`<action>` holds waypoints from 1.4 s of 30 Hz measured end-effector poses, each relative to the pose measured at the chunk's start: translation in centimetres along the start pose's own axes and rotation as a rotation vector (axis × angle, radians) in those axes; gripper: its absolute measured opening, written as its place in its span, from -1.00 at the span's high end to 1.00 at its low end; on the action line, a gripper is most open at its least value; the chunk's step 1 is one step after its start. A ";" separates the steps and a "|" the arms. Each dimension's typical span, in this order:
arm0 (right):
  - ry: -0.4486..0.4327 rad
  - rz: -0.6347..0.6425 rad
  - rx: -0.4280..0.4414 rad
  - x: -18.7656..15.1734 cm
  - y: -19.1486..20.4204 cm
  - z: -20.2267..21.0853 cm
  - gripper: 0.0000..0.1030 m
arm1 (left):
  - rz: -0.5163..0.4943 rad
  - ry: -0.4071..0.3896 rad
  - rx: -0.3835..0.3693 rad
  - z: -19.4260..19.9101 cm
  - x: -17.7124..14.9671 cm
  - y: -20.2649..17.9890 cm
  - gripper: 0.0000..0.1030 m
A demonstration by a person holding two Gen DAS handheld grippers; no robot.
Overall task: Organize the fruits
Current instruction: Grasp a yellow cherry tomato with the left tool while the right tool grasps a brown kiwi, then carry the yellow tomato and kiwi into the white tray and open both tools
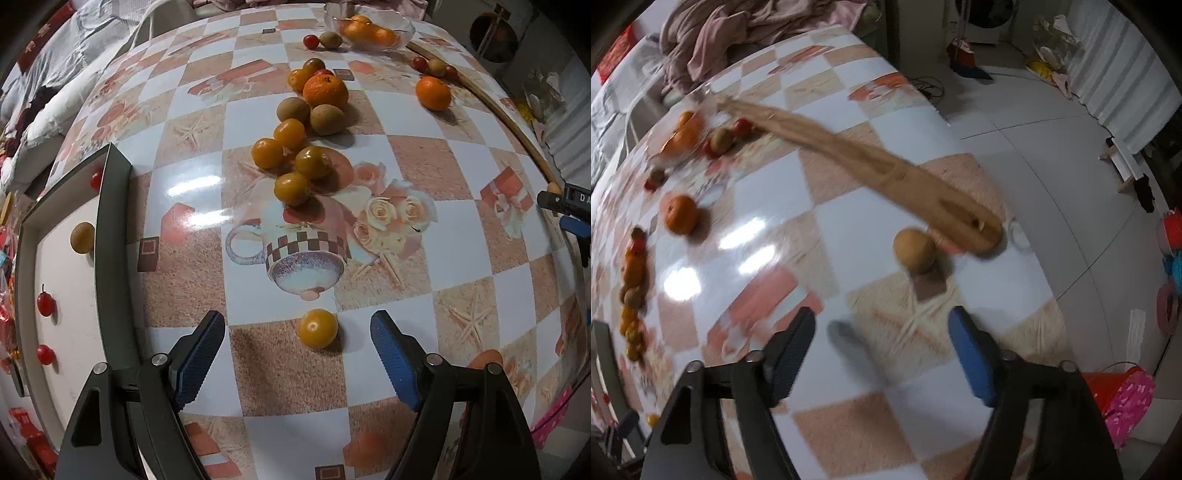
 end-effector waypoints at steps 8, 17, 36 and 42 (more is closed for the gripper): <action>-0.040 0.041 -0.019 2.9 0.4 -0.9 0.20 | 0.022 0.008 0.002 -0.6 0.2 -0.2 -0.58; -0.040 0.057 -0.002 2.7 0.6 -0.8 0.45 | 0.051 0.016 -0.013 -1.1 0.7 0.6 -0.57; 0.077 0.241 0.198 -4.6 10.2 1.7 0.46 | 0.053 0.009 -0.130 0.1 1.3 0.9 0.58; 0.096 0.276 0.232 -5.5 12.7 2.2 0.46 | 0.084 -0.011 -0.145 1.5 1.3 2.7 0.58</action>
Point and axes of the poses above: each gripper's, at about its wrist camera, not at the fingertips, and z roughly against the way its jaws point, y to its left, x to its top, the point moved 3 cm from there along -z, roughly the way its jaws point, and after that the axes turned 4 degrees about x, right-handed, at the moved point
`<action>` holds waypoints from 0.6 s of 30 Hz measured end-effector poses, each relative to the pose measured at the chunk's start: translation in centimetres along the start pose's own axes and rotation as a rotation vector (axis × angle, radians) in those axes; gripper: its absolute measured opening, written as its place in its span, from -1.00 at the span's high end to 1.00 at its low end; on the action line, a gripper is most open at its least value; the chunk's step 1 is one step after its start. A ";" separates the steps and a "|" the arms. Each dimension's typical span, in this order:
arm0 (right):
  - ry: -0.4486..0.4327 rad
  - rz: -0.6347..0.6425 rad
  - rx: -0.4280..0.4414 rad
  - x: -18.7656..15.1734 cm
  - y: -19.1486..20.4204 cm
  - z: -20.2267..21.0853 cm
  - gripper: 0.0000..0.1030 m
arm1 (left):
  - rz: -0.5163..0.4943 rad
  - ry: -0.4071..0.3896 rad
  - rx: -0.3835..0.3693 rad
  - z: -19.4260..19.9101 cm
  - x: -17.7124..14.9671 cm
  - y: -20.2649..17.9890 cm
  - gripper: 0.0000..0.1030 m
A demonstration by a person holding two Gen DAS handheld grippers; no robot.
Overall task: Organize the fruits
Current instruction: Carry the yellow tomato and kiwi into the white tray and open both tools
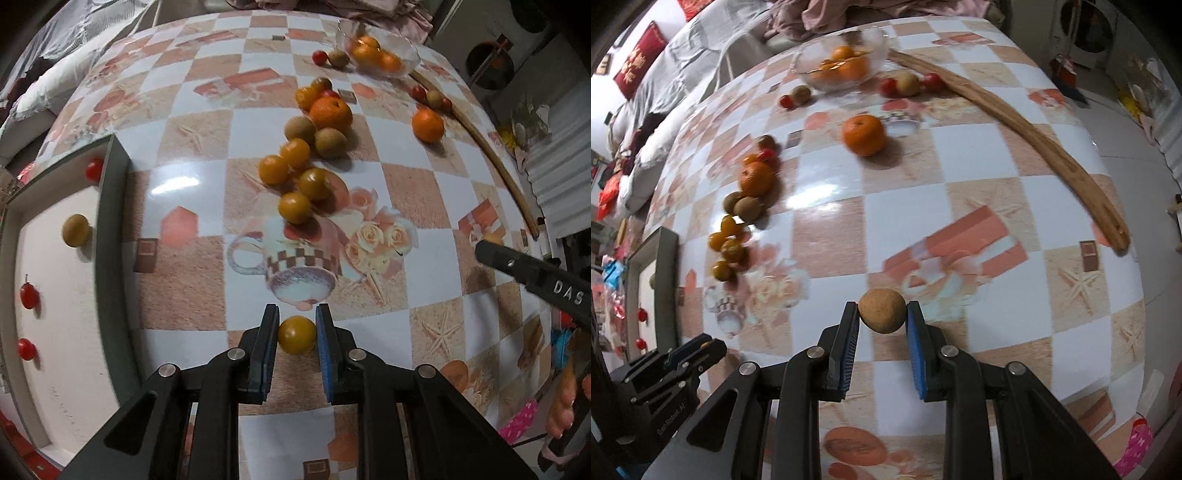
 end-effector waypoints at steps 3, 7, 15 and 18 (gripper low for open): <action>0.007 0.021 0.014 -0.1 1.3 0.0 0.46 | 0.011 -0.017 0.001 0.9 0.3 0.8 0.58; 0.011 0.053 0.028 0.2 3.1 0.0 0.46 | 0.035 -0.038 0.002 2.0 0.5 2.3 0.58; 0.025 0.132 0.054 0.7 7.3 -0.5 0.46 | 0.103 -0.068 0.020 3.4 0.1 5.9 0.58; 0.031 0.163 0.064 0.7 9.1 -0.8 0.46 | 0.139 -0.077 0.031 3.8 -0.3 7.7 0.58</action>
Point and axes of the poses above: each gripper's, at about its wrist camera, not at the fingertips, and z roughly against the way its jaws point, y to its left, x to its top, the point moved 3 cm from there along -z, roughly the way its jaws point, and after that the axes turned 4 degrees about x, right-handed, at the moved point
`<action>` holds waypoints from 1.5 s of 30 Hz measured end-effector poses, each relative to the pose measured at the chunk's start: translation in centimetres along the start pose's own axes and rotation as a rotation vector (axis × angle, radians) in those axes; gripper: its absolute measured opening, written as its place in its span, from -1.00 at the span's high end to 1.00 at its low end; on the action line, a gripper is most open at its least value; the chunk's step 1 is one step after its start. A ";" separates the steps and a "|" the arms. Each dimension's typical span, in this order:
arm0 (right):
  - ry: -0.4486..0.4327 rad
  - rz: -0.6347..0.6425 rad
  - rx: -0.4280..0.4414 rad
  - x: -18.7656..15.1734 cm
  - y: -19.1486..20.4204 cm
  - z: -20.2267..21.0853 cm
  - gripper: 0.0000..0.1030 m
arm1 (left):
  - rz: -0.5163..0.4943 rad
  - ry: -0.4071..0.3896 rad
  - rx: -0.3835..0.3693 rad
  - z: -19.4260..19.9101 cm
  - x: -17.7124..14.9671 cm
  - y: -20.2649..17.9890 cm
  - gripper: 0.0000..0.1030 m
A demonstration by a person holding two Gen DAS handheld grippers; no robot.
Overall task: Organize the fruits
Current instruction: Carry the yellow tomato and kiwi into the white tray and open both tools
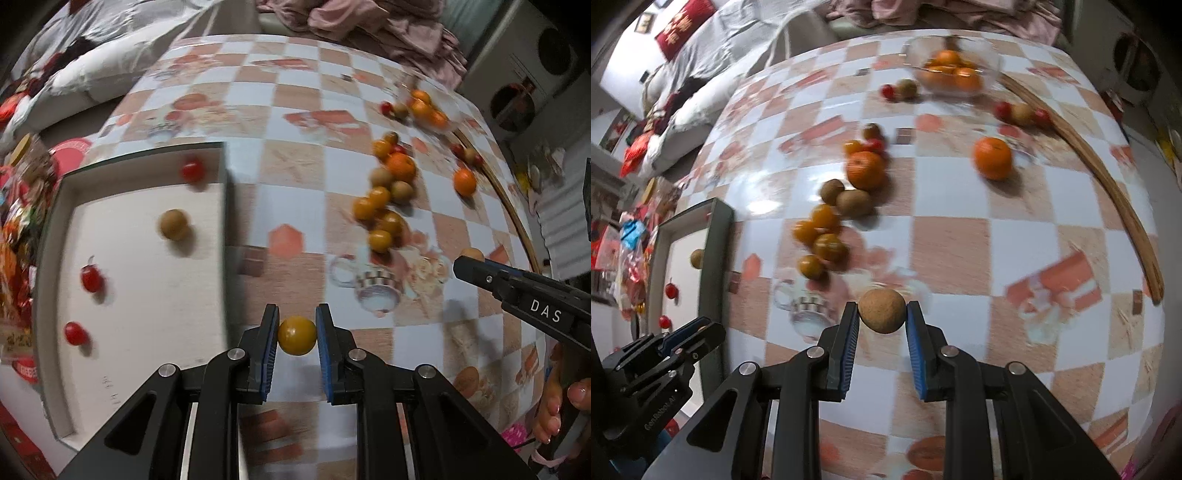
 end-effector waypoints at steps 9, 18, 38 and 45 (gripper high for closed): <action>0.029 0.136 0.056 0.8 7.1 -1.7 0.46 | 0.114 -0.016 0.051 1.1 -1.4 6.1 0.58; 0.064 0.275 0.127 1.3 15.1 -3.7 0.46 | 0.235 -0.018 0.105 1.7 -3.7 12.0 0.58; 0.199 0.500 0.132 -0.9 25.0 -10.3 0.46 | 0.379 0.035 0.184 0.0 -8.2 19.2 0.58; 0.195 0.526 0.099 -0.7 25.3 -11.3 0.46 | 0.362 0.037 0.198 -0.5 -8.2 19.1 0.58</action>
Point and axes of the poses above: each gripper's, at about its wrist camera, not at the fingertips, and z roughly against the way its jaws point, y to its left, x to its top, the point moved 3 cm from there along -z, roughly the way its jaws point, and after that the axes turned 4 degrees about x, right-handed, at the moved point
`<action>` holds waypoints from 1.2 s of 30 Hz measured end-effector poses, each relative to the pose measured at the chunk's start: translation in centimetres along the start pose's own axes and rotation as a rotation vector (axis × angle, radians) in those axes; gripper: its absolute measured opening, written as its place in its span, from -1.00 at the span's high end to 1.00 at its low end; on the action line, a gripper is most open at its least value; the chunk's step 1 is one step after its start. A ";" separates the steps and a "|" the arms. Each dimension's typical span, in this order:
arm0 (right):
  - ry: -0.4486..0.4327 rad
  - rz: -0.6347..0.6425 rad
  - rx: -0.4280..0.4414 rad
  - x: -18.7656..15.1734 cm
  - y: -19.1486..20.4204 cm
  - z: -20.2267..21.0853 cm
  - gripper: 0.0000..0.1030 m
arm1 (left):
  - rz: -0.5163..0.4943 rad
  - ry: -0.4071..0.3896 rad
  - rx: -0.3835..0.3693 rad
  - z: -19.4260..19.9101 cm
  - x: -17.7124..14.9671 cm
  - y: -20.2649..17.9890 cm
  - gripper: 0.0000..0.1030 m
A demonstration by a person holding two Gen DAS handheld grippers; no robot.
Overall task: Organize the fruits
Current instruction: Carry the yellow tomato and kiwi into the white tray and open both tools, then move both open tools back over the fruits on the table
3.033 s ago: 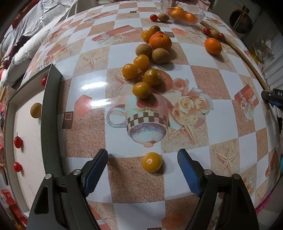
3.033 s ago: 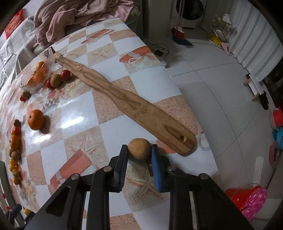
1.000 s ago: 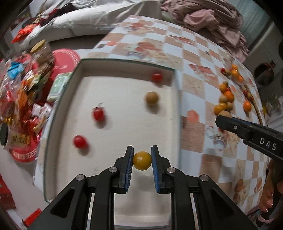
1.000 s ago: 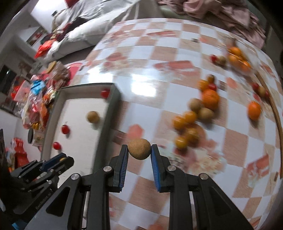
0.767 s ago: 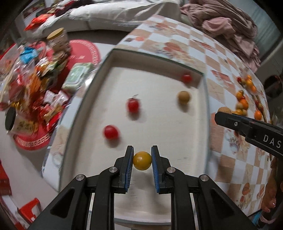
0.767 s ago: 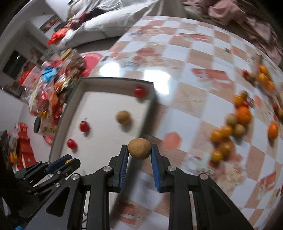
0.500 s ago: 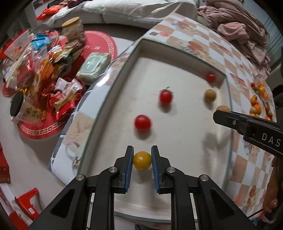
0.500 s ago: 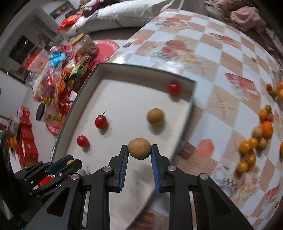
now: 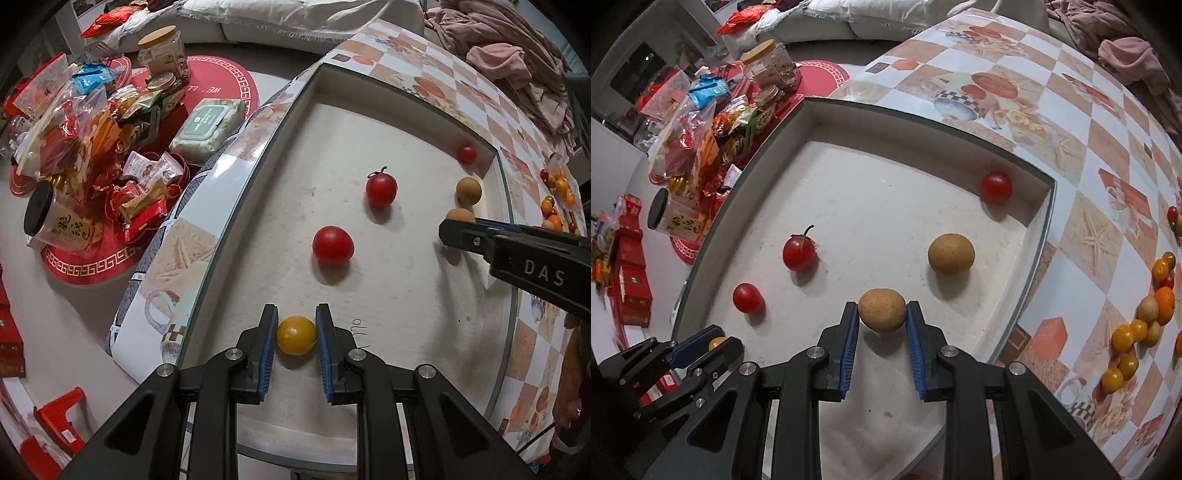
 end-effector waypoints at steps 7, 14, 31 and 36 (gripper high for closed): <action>-0.001 0.038 -0.037 -0.3 0.4 -0.6 0.45 | -0.022 -0.002 0.010 -0.1 -0.1 -0.3 0.58; 0.000 0.056 -0.026 -0.3 1.1 -0.7 0.14 | -0.055 -0.039 0.062 0.6 -0.1 -0.7 -0.48; -0.095 -0.075 0.072 0.5 -0.7 3.5 -0.61 | -0.153 -0.018 0.054 1.4 0.9 -3.1 -0.48; -0.140 -0.146 0.055 -0.1 -3.3 5.8 -0.61 | -0.219 -0.038 0.034 2.1 1.6 -6.0 -0.48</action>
Point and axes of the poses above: each gripper's, at about its wrist camera, not at the fingertips, and z roughly against the way its jaws point, y to its left, x to its top, the point moved 3 cm from there along -z, roughly the way its jaws point, and after that the axes turned 4 degrees about x, right-handed, at the moved point
